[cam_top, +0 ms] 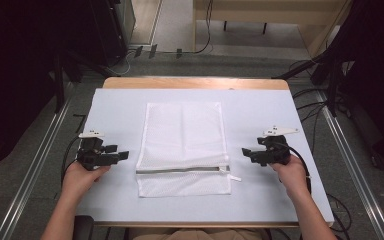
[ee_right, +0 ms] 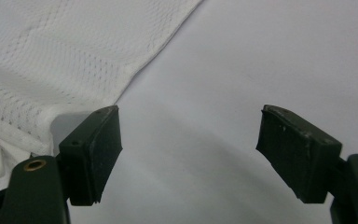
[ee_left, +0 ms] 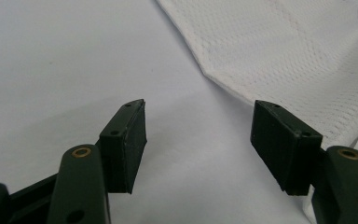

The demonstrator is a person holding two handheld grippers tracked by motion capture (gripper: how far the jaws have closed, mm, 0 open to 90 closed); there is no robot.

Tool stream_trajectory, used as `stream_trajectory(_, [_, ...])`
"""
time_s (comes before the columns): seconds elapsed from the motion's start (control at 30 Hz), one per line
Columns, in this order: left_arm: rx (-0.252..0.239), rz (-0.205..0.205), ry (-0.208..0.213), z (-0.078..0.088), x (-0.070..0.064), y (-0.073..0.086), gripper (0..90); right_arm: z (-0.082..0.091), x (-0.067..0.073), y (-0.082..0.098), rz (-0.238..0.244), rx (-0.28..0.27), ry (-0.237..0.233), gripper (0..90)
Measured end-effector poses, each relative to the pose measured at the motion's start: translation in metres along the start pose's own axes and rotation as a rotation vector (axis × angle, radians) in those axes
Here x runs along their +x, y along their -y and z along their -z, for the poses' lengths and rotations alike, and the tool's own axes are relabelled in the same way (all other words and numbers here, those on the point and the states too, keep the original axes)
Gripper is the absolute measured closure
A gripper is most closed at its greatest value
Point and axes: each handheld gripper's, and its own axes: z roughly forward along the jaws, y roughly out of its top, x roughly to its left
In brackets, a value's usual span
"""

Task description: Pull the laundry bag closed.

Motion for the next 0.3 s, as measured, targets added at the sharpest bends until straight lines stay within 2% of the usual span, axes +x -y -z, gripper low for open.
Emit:
stream_trajectory(0.2, [0.016,0.004,-0.008,-0.0029,0.0006,0.0010,34.3,-0.0015,-0.0004,0.0005,-0.014,0.023,-0.003,22.6])
stream_trajectory(0.3, [0.030,0.009,-0.039,-0.0074,0.0025,0.0027,30.0,-0.0031,-0.0014,0.0015,-0.014,0.043,0.001,22.6])
